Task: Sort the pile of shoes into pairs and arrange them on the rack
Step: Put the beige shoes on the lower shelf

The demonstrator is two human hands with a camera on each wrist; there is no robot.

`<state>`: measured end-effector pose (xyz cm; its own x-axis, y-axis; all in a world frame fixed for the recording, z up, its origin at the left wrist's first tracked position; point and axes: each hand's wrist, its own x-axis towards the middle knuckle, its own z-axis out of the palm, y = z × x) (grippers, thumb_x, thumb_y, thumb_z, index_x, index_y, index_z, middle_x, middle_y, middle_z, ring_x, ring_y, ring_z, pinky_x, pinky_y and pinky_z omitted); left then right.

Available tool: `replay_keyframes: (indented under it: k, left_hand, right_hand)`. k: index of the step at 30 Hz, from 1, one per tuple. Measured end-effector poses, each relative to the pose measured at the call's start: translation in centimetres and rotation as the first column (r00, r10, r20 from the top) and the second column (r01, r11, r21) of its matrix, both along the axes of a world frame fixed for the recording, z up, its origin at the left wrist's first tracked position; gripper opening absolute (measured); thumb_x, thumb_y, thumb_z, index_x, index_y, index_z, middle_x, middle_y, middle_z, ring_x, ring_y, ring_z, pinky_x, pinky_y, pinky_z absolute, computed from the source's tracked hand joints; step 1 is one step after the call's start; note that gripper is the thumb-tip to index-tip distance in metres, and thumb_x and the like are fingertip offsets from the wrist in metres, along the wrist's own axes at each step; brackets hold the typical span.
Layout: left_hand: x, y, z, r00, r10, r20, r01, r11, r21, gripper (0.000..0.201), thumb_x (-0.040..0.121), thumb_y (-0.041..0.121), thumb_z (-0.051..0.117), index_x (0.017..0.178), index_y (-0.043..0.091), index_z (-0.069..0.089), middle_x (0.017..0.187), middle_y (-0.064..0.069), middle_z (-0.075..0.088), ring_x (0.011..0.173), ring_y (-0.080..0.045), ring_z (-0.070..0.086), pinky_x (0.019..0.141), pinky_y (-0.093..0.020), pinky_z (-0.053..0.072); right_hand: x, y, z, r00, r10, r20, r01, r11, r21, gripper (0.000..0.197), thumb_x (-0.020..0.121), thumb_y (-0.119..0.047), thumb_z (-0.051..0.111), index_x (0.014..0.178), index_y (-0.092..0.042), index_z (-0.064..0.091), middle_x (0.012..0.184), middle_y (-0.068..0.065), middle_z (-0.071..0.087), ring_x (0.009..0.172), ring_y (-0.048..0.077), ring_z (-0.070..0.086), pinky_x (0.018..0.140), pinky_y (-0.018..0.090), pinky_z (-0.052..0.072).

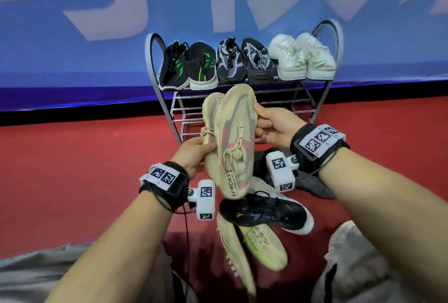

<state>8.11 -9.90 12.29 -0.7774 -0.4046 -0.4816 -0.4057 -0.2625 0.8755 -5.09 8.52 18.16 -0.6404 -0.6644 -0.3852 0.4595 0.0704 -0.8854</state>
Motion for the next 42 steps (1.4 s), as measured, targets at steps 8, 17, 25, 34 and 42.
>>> replay_keyframes:
  k: [8, 17, 25, 34, 42]
  left_hand:
    - [0.0, 1.8, 1.4, 0.975, -0.168, -0.143, 0.197, 0.954, 0.224, 0.032, 0.093, -0.008, 0.045, 0.116, 0.004, 0.064, 0.103, -0.018, 0.071, 0.087, -0.028, 0.069, 0.079, -0.043, 0.059]
    - [0.1, 1.6, 0.7, 0.982, -0.127, -0.141, 0.165, 0.939, 0.302, 0.042, 0.095, -0.012, 0.034, 0.125, 0.005, 0.058, 0.104, -0.018, 0.070, 0.088, -0.030, 0.070, 0.072, -0.044, 0.060]
    - [0.4, 0.4, 0.1, 0.996, 0.052, -0.065, -0.027, 0.940, 0.341, 0.036, 0.098, -0.008, 0.034, 0.112, 0.009, 0.062, 0.089, -0.013, 0.074, 0.078, -0.026, 0.072, 0.063, -0.043, 0.061]
    - [1.1, 0.6, 0.9, 0.998, 0.058, 0.021, -0.061, 0.916, 0.397, 0.036, 0.098, 0.001, 0.042, 0.131, 0.000, 0.055, 0.122, -0.026, 0.065, 0.113, -0.042, 0.063, 0.095, -0.062, 0.048]
    - [0.6, 0.7, 1.1, 0.986, 0.056, 0.157, -0.097, 0.958, 0.268, 0.020, 0.096, 0.002, 0.046, 0.091, 0.006, 0.064, 0.073, -0.012, 0.067, 0.064, -0.024, 0.064, 0.062, -0.041, 0.060]
  right_hand:
    - [0.8, -0.1, 0.3, 0.998, -0.035, 0.052, 0.037, 0.999, -0.031, 0.029, 0.099, -0.045, 0.047, 0.097, -0.020, 0.061, 0.042, -0.009, 0.031, 0.041, 0.009, 0.039, 0.049, 0.023, 0.033]
    - [1.2, -1.7, -1.0, 0.977, -0.096, -0.191, 0.119, 0.987, 0.112, 0.036, 0.098, -0.030, 0.053, 0.066, -0.015, 0.048, 0.044, -0.002, 0.041, 0.046, 0.014, 0.044, 0.044, 0.021, 0.037]
    - [1.0, -0.5, -4.3, 0.910, 0.174, -0.376, -0.038, 0.938, 0.343, 0.060, 0.086, -0.037, 0.071, 0.136, -0.021, 0.044, 0.116, 0.012, 0.066, 0.103, 0.023, 0.066, 0.073, 0.040, 0.058]
    - [4.2, -0.5, -7.8, 0.922, 0.230, 0.311, -0.261, 0.964, 0.060, 0.045, 0.099, -0.042, 0.046, 0.123, -0.008, 0.061, 0.110, 0.011, 0.071, 0.092, 0.026, 0.069, 0.099, 0.048, 0.048]
    - [4.5, -0.8, -8.0, 0.930, 0.158, 0.331, -0.160, 0.987, -0.023, 0.040, 0.099, -0.024, 0.048, 0.134, -0.004, 0.054, 0.120, 0.015, 0.067, 0.107, 0.031, 0.063, 0.112, 0.053, 0.036]
